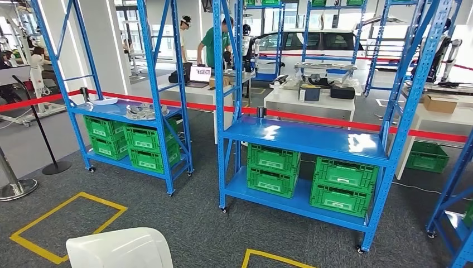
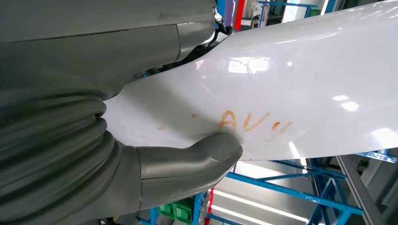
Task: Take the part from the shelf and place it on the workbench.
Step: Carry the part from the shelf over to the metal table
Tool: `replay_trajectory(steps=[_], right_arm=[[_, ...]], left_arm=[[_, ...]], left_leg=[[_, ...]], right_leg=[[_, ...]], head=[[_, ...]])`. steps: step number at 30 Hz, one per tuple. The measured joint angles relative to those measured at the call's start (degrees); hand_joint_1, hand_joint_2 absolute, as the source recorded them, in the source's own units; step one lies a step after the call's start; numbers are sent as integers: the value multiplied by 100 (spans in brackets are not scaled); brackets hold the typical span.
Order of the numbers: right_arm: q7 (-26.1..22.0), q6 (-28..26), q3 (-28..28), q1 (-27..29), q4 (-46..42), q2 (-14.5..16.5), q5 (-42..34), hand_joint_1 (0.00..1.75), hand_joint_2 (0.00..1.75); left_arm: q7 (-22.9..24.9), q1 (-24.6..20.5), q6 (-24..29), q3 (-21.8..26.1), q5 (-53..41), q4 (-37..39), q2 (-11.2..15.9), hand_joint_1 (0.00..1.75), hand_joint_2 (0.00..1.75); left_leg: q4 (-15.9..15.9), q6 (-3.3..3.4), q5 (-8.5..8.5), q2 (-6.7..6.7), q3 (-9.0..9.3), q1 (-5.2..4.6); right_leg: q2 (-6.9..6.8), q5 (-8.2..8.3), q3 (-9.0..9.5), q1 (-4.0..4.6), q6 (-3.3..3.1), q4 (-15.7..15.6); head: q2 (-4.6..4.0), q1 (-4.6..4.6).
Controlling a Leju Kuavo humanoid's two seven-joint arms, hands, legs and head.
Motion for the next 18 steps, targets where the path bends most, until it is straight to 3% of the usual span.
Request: replay_trajectory(steps=[1, 3, 5, 7, 8, 9, 11, 13, 14, 16, 18], right_arm=[[5, -46, 37, -3, 0, 1, 50, 0, 175], [25, -116, 116, -12, 0, 3, 151, 0, 175], [56, -139, 193, -10, 0, 4, 215, 0, 175], [71, -134, 254, 1, 0, 4, 237, 0, 175], [63, -127, 277, 3, 0, 4, 240, 0, 175], [37, -111, 299, 1, 0, 5, 244, 0, 175], [-33, -74, 330, -9, 0, 11, 248, 0, 175], [-75, -51, 343, -25, 0, 15, 247, 0, 175], [-65, -40, 347, -32, 0, 16, 246, 0, 175], [-17, -17, 362, -43, -1, 30, 251, 0, 175], [9, 2, 379, -52, -2, 44, 257, 0, 175]], left_arm=[[-10, 26, 0, 27, -4, -11, 0, 154, 175], [-37, 55, 0, 82, -14, -51, 1, 154, 175], [-54, 63, 0, 113, -22, -85, 2, 154, 175], [-54, 81, 0, 135, -26, -91, 2, 154, 175], [-46, 91, 1, 150, -27, -90, 2, 154, 175], [-31, 97, 3, 163, -27, -83, 2, 154, 175], [-13, 96, 21, 178, -47, -57, 5, 154, 175], [-45, 93, 56, 179, -92, -27, 12, 154, 175], [-74, 93, 70, 181, -111, -19, 19, 154, 175], [-115, 103, 77, 190, -109, -36, 31, 154, 175], [-122, 110, 68, 202, -75, -91, 38, 154, 175]], left_leg=[[3, -35, 14, 7, -24, 7], [190, -85, -112, 240, -131, -5], [781, -124, -460, 531, -382, 1], [1396, -166, -728, 602, -627, 29], [1484, -182, -730, 618, -641, 42], [1346, -193, -633, 650, -538, 55], [621, -201, -348, 845, -115, 68], [72, -148, -207, 1044, 185, 52], [-4, -106, -211, 1073, 211, 36], [-6, -17, -173, 947, 174, 21], [-37, 64, -132, 824, 159, 36]], right_leg=[[-73, 25, 7, -2, -38, -22], [-222, 75, 23, -15, -123, -72], [-379, 96, 21, -7, -170, -92], [-553, 98, 8, 3, -177, -90], [-637, 98, 2, 5, -177, -89], [-720, 96, 0, 4, -173, -86], [-865, 85, 3, 5, -146, -70], [-967, 65, 5, 30, -80, -40], [-1012, 65, 7, 41, -42, -35], [-1085, 67, 19, 34, 37, -46], [-893, -59, -22, 3, 107, 90]], head=[[-1, -1], [0, -5], [0, -10], [-1, -10], [-1, -10], [-1, -10], [-1, -10], [-1, -8], [-1, -8], [-1, -7], [-1, -4]])
